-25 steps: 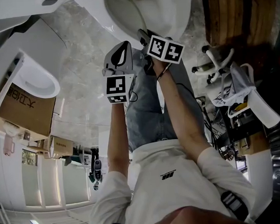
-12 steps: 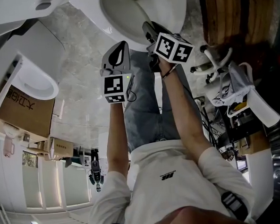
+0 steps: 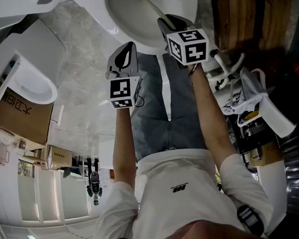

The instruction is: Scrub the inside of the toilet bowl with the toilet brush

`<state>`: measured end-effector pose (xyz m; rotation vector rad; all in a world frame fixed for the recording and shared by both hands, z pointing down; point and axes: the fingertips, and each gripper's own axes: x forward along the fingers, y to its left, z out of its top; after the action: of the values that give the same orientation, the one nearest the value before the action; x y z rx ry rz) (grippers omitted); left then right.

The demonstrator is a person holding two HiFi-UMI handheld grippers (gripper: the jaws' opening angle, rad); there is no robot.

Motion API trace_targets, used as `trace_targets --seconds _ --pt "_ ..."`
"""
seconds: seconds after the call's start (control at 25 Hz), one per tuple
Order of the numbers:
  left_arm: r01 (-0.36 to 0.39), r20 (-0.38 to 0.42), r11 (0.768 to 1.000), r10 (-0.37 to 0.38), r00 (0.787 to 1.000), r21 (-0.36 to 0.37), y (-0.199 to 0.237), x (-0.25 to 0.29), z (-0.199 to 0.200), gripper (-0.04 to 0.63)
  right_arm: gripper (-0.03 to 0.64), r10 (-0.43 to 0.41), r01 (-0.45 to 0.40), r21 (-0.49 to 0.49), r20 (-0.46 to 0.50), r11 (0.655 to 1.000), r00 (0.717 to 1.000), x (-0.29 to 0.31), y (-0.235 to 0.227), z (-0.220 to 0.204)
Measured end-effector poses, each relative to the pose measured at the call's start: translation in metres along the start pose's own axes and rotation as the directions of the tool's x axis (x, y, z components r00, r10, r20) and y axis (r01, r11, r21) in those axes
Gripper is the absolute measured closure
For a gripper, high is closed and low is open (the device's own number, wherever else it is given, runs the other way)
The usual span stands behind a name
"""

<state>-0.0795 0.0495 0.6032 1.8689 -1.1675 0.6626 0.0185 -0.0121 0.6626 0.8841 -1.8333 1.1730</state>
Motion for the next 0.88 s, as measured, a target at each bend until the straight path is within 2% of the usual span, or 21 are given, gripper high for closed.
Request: trace_targets --seconds 0.2,0.4,0.88 --pt "-0.014 0.004 1.0 0.015 1.0 -0.019 -0.002 0.0 -0.003 0.584 0.529 0.024 -0.024 -0.003 -0.065 1.0 0.998 0.003 -0.014 0.011" --pt "-0.025 0.006 0.999 0.025 1.0 -0.032 -0.004 0.0 -0.006 0.584 0.529 -0.017 0.011 -0.062 -0.101 0.998 0.995 0.007 -0.022 0.018" --pt "-0.048 0.019 0.997 0.049 0.999 -0.054 -0.009 -0.001 -0.006 0.584 0.529 -0.097 0.076 -0.108 -0.203 0.991 0.974 0.025 -0.044 0.014"
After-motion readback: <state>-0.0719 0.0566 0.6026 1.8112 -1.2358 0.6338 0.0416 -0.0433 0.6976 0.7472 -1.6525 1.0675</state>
